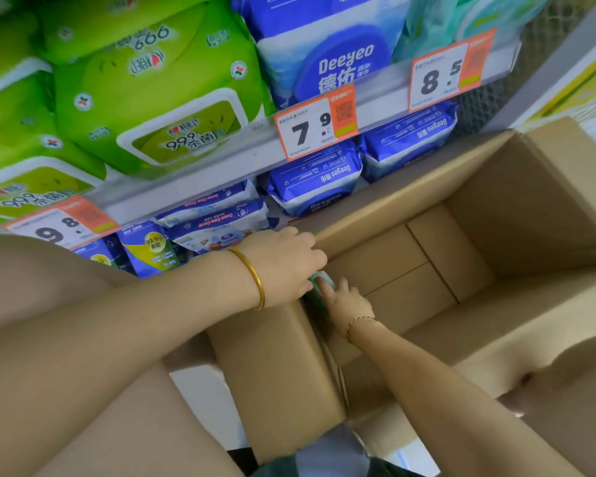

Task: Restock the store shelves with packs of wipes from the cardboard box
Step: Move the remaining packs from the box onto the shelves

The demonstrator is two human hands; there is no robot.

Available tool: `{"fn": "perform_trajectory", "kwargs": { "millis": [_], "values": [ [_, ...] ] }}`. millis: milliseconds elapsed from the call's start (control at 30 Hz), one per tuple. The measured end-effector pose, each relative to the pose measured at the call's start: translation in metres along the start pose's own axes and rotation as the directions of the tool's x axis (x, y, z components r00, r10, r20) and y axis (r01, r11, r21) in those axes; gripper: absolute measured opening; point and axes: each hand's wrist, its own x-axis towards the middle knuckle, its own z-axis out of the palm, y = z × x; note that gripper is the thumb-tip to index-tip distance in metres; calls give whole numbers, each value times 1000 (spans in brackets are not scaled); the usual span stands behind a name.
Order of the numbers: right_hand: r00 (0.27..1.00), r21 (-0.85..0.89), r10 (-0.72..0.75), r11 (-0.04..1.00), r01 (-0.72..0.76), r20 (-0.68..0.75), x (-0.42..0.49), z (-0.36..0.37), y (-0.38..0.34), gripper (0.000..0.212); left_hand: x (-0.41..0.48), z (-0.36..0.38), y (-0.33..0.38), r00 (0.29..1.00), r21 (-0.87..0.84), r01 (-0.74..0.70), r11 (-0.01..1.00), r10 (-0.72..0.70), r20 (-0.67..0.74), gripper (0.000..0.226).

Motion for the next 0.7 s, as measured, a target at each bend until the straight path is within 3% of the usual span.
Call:
{"fn": "perform_trajectory", "kwargs": {
  "millis": [100,200,233,300,400,467,533,567,600,667,700],
  "values": [
    [998,44,45,998,-47,53,-25,-43,7,66,0,-9,5,1000,-22,1,1000,-1,2,35],
    [988,341,130,928,-151,86,-64,-103,19,52,2,-17,15,1000,-132,1,991,-4,-26,42],
    [982,499,161,846,-187,95,-80,-122,23,50,2,-18,20,999,-178,-4,984,-4,-44,47],
    [974,793,198,574,-204,107,-114,-152,29,48,-1,-19,31,998,-294,-30,955,12,-65,63],
    [981,984,164,126,-129,107,-159,-181,27,35,-9,-18,53,985,-330,-92,939,37,-169,91],
    [986,992,107,-24,-126,127,-183,-194,19,21,-14,-21,61,922,-294,-118,948,-5,-386,78],
    [986,995,132,-26,-98,101,-199,-204,15,29,-19,-31,56,845,-376,-129,917,-97,-526,53],
    [981,997,188,46,-63,53,-203,-209,16,38,-23,-39,50,839,-517,-143,844,-174,-516,49],
    [967,990,256,141,-24,-13,-206,-215,17,44,-29,-47,43,860,-713,-170,681,-251,-444,48],
    [915,943,363,328,52,-177,-213,-226,20,47,-47,-61,30,924,-957,-233,174,-268,-274,37],
    [892,919,380,383,90,-245,-215,-231,21,45,-56,-66,24,946,-972,-235,-8,-230,-227,32]
  ]
}}
